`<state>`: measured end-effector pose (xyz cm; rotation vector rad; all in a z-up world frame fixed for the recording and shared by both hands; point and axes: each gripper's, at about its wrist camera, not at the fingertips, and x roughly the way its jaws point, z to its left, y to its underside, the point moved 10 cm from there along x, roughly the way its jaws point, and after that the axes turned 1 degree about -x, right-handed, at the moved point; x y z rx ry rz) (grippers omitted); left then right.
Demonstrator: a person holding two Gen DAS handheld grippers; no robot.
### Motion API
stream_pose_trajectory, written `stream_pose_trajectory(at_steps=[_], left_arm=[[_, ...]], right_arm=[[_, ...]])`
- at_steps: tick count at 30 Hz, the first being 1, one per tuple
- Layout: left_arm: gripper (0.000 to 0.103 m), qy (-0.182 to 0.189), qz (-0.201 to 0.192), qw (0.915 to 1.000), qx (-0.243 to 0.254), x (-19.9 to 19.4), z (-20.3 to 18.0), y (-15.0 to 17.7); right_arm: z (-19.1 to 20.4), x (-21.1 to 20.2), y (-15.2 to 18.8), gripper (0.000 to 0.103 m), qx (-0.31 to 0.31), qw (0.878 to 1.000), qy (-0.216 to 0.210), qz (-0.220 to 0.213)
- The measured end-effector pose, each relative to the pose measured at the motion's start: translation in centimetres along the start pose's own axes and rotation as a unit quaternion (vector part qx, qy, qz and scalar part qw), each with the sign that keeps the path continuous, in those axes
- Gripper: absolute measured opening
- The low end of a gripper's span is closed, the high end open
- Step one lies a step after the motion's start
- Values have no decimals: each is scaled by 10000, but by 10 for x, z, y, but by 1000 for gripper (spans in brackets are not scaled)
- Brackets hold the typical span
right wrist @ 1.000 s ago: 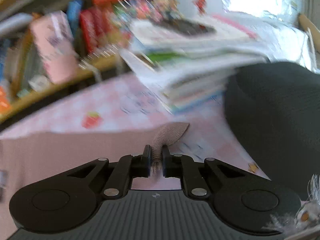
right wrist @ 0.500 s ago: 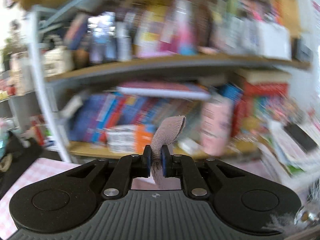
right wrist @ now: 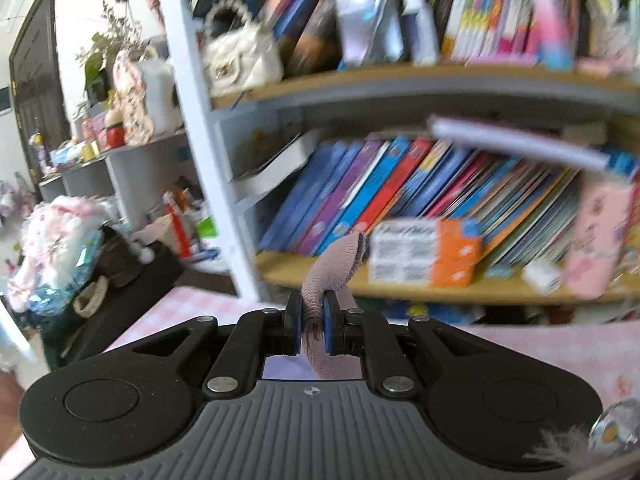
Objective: Fold clothes
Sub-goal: 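Carry the pink sleeve with the right gripper across the sweater front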
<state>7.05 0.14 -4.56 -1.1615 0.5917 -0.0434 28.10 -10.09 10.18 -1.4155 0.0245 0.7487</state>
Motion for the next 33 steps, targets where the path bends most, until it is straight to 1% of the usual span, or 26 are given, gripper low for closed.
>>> stream_pose_trajectory(at_steps=[6, 12, 14, 15, 18, 24, 33], left_arm=[[78, 28, -43, 10000, -42, -1, 1, -1], [78, 81, -78, 9999, -68, -3, 0, -1], [78, 98, -90, 9999, -77, -3, 0, -2], [78, 107, -96, 9999, -81, -3, 0, -2], [78, 121, -84, 9999, -73, -3, 0, -2], [78, 113, -122, 9998, -132, -4, 2, -2], [78, 97, -78, 9998, -150, -2, 3, -2]], right_arm=[[19, 34, 29, 10, -41, 9990, -131, 419], [26, 49, 42, 11, -81, 9980, -143, 615], [28, 48, 43, 18, -120, 9981, -121, 588], [30, 47, 42, 20, -168, 9983, -106, 541], [34, 40, 37, 20, -307, 9985, -67, 442], [35, 30, 32, 20, -471, 9980, -39, 423], [40, 33, 35, 20, -481, 9975, -161, 486]])
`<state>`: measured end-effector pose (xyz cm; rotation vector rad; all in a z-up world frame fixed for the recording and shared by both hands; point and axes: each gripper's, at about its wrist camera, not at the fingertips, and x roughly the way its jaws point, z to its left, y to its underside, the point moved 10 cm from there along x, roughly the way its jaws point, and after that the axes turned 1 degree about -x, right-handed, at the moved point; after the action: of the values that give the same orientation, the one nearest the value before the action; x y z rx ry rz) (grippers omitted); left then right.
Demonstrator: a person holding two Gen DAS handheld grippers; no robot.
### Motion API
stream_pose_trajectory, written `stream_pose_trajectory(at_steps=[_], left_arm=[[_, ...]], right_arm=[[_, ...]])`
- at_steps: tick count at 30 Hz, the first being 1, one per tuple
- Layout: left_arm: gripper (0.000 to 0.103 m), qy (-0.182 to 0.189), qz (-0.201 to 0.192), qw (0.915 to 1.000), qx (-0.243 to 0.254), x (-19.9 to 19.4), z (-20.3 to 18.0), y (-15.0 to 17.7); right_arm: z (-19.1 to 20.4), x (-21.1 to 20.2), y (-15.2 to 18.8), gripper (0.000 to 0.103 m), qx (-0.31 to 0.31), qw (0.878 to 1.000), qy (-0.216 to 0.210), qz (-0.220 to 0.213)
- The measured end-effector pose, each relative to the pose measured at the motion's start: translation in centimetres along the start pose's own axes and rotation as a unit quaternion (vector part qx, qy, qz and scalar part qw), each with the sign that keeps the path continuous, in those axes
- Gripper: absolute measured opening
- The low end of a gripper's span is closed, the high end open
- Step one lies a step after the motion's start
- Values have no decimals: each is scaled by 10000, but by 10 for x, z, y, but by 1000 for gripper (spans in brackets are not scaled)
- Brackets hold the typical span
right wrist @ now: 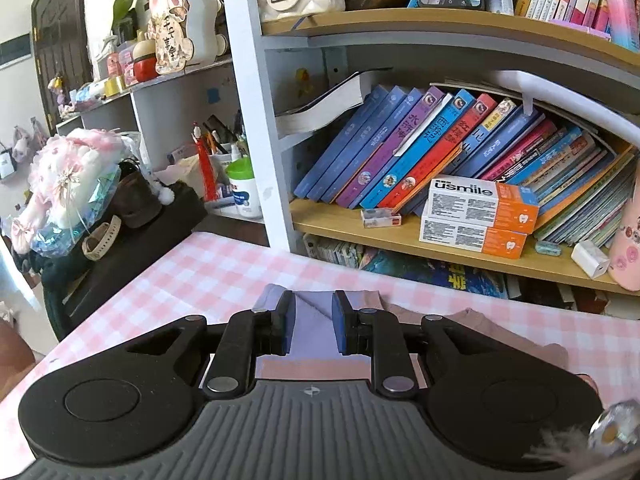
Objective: Fold clothes
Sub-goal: 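Carry the pink sleeve with the right gripper across the sweater front, then open the right gripper to release the pink sleeve and withdraw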
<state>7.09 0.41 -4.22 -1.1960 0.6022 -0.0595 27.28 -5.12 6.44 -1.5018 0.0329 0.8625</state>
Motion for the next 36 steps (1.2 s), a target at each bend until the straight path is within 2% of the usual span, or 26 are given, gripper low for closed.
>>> stream_pose_trajectory(at_steps=[5, 13, 19, 26, 32, 36], left_arm=[[78, 8, -6, 9998, -198, 0, 6, 0], [78, -144, -15, 9991, -392, -1, 15, 1], [78, -307, -15, 9976, -624, -2, 26, 2], [78, -363, -26, 9975, -611, -3, 27, 2], [78, -427, -11, 9975, -562, -2, 26, 1], [78, -426, 4, 9973, -595, -2, 27, 2]], right_arm=[[-3, 1, 11, 20, 89, 9998, -163, 83], [-22, 8, 47, 20, 304, 9988, -108, 375], [-39, 6, 55, 20, 506, 9979, -34, 414], [-39, -4, 50, 20, 375, 9987, 9, 339], [-30, -7, 55, 20, 367, 9984, -186, 383], [-31, -17, 61, 27, 397, 9983, -237, 349]])
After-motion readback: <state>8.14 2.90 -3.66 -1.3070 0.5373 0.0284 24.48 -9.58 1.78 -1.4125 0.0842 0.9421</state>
